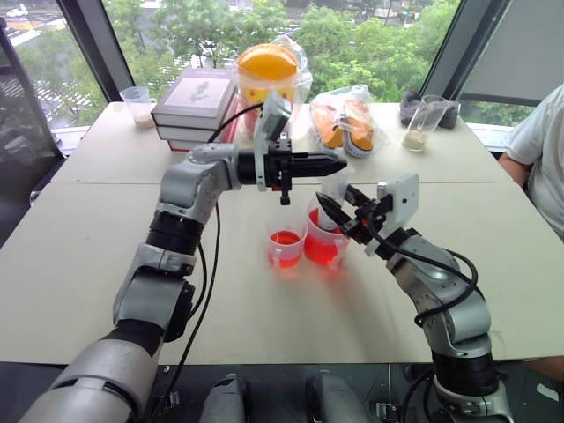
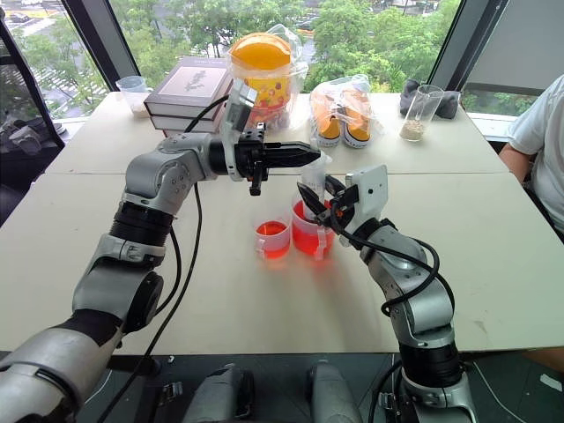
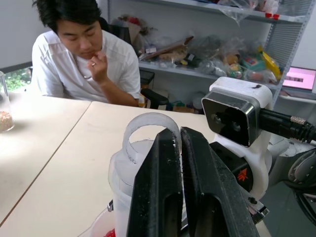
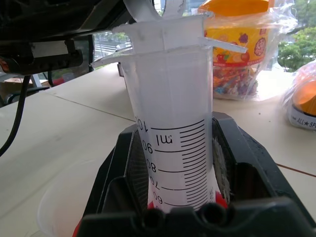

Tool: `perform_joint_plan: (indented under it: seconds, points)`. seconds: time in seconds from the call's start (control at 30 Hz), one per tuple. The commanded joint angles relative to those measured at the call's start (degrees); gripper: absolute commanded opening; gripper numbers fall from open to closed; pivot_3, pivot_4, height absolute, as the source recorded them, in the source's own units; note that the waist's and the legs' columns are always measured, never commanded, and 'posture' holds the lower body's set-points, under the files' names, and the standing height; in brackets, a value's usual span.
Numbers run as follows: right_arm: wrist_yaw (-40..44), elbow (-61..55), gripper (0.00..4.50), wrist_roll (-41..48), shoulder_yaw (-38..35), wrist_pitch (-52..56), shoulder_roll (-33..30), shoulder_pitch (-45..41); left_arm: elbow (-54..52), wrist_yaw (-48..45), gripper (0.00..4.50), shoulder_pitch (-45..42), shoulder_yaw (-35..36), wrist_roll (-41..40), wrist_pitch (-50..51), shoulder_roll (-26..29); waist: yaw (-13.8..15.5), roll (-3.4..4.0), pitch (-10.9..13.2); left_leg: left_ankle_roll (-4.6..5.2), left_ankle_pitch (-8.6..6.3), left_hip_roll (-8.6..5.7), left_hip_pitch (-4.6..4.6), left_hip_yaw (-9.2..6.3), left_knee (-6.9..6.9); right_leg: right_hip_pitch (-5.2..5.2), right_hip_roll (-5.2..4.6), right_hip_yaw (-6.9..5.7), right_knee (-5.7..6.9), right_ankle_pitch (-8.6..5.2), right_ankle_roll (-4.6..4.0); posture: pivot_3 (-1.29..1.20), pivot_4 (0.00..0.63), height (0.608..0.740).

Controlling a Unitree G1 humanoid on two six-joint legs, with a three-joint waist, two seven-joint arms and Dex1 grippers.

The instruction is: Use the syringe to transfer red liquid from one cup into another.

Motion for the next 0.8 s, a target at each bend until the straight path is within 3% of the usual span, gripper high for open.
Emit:
perform_joint_plan:
  seconds: [0.03, 0.8]
  points:
    - [1.2, -1.6, 1.38, 1.4, 1.0, 1.7, -1.0, 1.0, -0.5, -0.5, 0.04, -4.4, 2.0, -0.8, -1.4, 0.0, 0.0, 0.00, 0.0, 0.00, 0.00, 0.00, 0.00, 0.00, 0.00, 0.00, 0.00, 0.00, 0.00, 0.00, 0.00, 0.00, 0.150, 0.740]
    - [2.4, 3.3, 1.38, 1.5, 2.2, 1.3, -2.2, 1.2, 5.2, 1.5, 0.04, -10.8, 5.5, -0.6, -6.2, -0.1, 0.0, -0.01, 0.0, 0.00, 0.00, 0.00, 0.00, -0.01, -0.01, 0.00, 0.01, 0.00, 0.00, 0.00, 0.00, 0.00, 0.150, 0.740]
